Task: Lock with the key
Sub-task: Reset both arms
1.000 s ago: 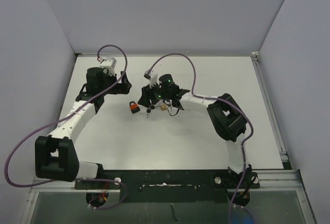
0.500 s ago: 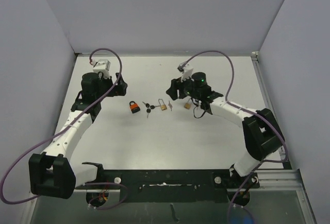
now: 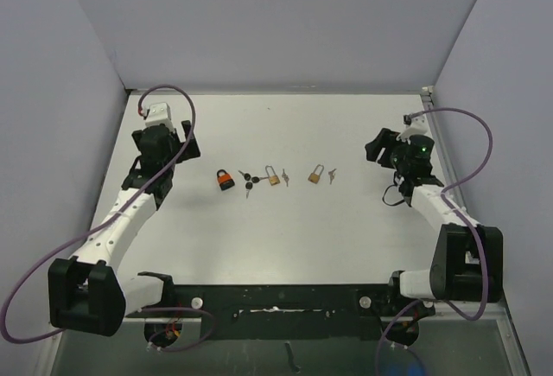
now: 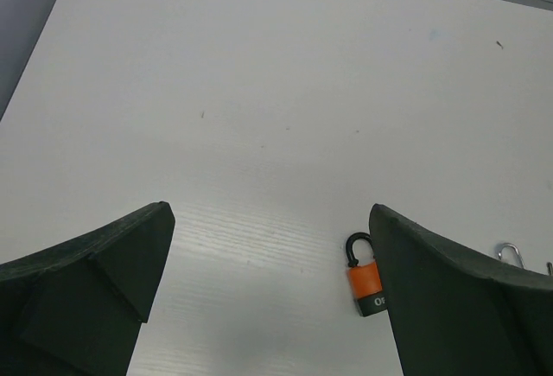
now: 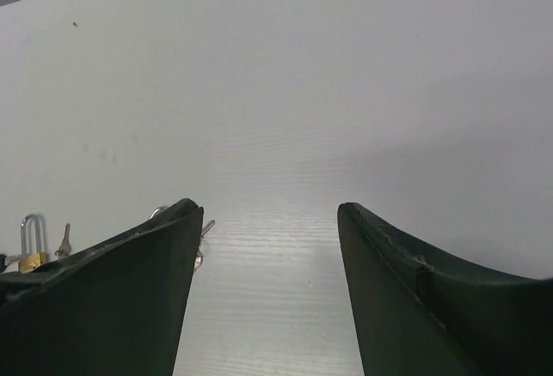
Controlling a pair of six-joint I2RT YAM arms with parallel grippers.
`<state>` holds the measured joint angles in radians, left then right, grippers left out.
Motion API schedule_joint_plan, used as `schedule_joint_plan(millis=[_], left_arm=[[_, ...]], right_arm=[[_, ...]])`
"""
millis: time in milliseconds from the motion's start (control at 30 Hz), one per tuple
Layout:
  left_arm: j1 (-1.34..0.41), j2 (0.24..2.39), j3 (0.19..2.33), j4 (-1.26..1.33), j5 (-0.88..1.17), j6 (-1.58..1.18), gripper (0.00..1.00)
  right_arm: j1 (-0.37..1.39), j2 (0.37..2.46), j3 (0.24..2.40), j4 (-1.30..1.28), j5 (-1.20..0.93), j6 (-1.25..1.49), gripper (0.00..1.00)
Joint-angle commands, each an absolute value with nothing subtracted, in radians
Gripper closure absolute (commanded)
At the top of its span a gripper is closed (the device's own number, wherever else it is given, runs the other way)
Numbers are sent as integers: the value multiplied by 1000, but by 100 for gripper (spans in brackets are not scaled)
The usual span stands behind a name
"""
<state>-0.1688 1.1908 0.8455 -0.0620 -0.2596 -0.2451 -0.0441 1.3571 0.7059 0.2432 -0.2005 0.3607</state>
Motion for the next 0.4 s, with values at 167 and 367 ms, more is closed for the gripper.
schedule_joint_plan(millis=[167, 367], left_arm=[[-218, 1184, 859, -15, -454, -242, 2], [-236, 1212, 880, -35, -471, -226, 2]], right_arm=[[-67, 1283, 697, 277, -180, 340, 34], [-75, 1287, 694, 280, -186, 344, 33]])
